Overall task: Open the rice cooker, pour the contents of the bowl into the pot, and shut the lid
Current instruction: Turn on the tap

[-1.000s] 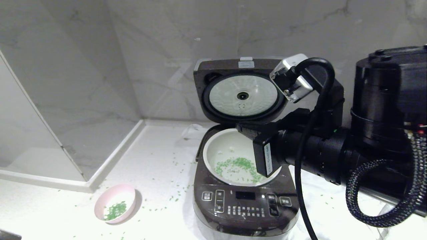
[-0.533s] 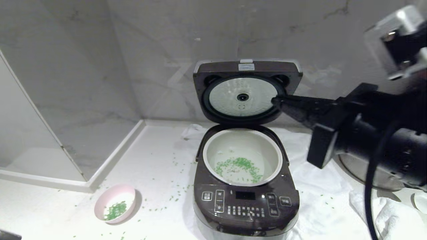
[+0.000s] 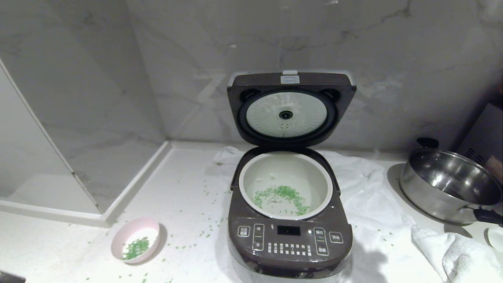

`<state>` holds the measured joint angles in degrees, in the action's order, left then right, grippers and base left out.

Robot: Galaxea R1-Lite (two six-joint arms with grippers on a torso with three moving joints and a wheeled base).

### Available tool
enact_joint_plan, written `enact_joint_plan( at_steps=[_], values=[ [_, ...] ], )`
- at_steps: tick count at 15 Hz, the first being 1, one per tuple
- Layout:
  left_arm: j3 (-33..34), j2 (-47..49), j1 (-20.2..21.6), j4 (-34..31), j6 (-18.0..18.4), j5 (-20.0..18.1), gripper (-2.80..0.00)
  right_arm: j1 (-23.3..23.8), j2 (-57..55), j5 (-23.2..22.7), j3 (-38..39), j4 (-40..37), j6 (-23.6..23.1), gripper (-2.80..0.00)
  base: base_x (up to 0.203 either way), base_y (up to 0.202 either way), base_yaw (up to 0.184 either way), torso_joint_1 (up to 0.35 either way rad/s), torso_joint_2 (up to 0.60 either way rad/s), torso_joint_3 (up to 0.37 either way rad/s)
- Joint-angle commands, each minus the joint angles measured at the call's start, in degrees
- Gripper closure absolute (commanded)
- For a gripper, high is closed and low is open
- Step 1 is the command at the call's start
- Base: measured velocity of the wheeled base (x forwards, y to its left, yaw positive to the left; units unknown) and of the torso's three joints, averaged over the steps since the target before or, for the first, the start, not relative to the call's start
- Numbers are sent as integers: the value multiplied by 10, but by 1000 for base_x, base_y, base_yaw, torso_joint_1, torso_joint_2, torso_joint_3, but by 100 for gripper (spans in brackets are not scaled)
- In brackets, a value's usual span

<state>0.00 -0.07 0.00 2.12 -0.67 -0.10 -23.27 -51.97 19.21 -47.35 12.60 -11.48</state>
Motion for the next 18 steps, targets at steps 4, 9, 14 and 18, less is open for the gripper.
enact_joint_plan(
  at_steps=[4,9,14,18],
  values=[
    [8,0,0,0,0,0,0,213,161,0,16,-85,-11,0,0,0,0,0,0,0],
    [8,0,0,1,0,0,0,232,300,-4,20,-210,-12,0,0,0,0,0,0,0],
    [8,0,0,2,0,0,0,242,420,-36,85,-279,-10,0,0,0,0,0,0,0],
    [8,0,0,2,-1,0,0,235,507,-122,252,-272,6,0,0,0,0,0,0,0]
  ],
)
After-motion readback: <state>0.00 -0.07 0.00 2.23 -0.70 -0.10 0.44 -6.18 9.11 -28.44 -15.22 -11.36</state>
